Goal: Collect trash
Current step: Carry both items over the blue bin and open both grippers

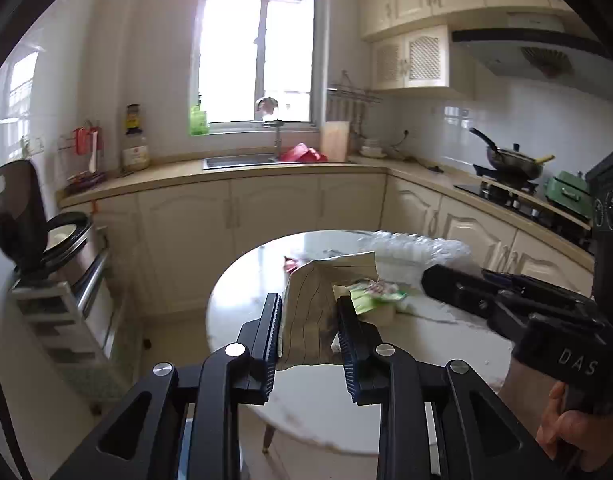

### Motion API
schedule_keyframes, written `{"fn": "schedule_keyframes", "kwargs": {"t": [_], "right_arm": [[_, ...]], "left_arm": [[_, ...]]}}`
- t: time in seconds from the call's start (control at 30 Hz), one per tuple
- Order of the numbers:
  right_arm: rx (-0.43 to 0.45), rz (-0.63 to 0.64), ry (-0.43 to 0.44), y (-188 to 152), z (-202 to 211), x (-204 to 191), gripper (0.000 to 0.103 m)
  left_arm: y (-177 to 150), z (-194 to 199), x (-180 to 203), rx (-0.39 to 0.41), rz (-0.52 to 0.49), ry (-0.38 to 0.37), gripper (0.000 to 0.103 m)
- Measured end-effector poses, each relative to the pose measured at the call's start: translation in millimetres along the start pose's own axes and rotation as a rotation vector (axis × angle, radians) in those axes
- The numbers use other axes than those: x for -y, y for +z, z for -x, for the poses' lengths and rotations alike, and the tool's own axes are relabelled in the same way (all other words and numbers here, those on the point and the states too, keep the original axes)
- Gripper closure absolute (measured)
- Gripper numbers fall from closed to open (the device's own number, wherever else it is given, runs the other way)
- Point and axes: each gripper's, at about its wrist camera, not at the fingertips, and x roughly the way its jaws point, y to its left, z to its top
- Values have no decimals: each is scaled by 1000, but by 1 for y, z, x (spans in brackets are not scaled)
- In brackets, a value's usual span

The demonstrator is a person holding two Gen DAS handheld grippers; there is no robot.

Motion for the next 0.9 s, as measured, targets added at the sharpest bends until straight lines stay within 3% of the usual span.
{"fn": "schedule_keyframes", "kwargs": {"t": [0.17,0.37,0.47,0.6,0.9], "right_arm": [[-90,58,115,-23,-47,-69,76],[-224,121,209,-64,-119,-133,76],[-299,148,233,-89,-160,-154,76],[-373,171,222,-116,-209,-159,76],[-508,228,135,-172,-306,-137,77]], "left_arm": [[-49,62,-48,-25,60,95,79],[-104,82,-116,-125,157,209,79],[-128,70,-146,-189,228,258,79],[-158,44,-175,-286,296,266,79],[-210,-43,-223,-476,382,243,79]]}}
